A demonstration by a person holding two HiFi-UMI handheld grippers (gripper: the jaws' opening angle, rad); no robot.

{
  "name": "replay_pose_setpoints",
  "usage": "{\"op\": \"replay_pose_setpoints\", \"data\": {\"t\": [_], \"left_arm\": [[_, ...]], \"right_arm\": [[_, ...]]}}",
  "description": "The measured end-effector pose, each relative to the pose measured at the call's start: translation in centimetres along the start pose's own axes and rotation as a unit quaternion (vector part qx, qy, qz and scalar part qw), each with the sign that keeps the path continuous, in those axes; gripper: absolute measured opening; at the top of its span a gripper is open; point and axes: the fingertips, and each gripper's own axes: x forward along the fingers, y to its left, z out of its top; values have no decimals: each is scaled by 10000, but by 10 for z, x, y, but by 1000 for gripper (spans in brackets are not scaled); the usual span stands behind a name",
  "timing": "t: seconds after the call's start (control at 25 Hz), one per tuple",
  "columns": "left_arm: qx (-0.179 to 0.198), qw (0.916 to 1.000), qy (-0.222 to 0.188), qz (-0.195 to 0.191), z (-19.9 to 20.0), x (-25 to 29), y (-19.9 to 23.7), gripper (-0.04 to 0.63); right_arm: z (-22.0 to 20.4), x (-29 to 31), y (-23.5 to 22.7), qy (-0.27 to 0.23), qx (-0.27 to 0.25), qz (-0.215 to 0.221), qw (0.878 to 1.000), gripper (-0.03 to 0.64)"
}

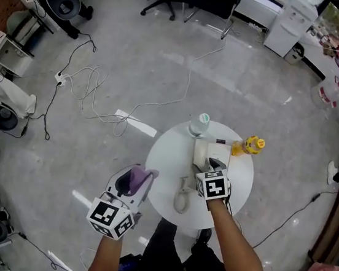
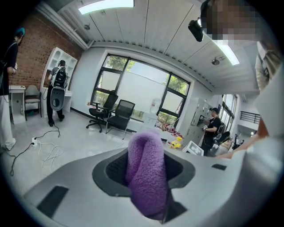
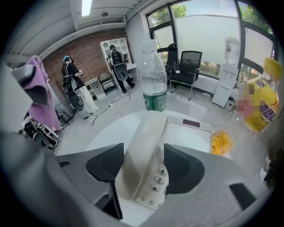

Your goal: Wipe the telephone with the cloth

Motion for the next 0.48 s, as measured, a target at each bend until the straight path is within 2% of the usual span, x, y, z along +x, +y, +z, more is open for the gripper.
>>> {"op": "replay_pose_setpoints", "data": {"t": [0.28,0.48], "left_arm": [[-105,9999,59,9,-11,1,15,164],[-151,9998,106,-12,-21,3,19,164]], "right_arm": [[-5,23,3,99,318,-84,9994,302],[-8,29,4,98,401,-221,9989,281]]}}
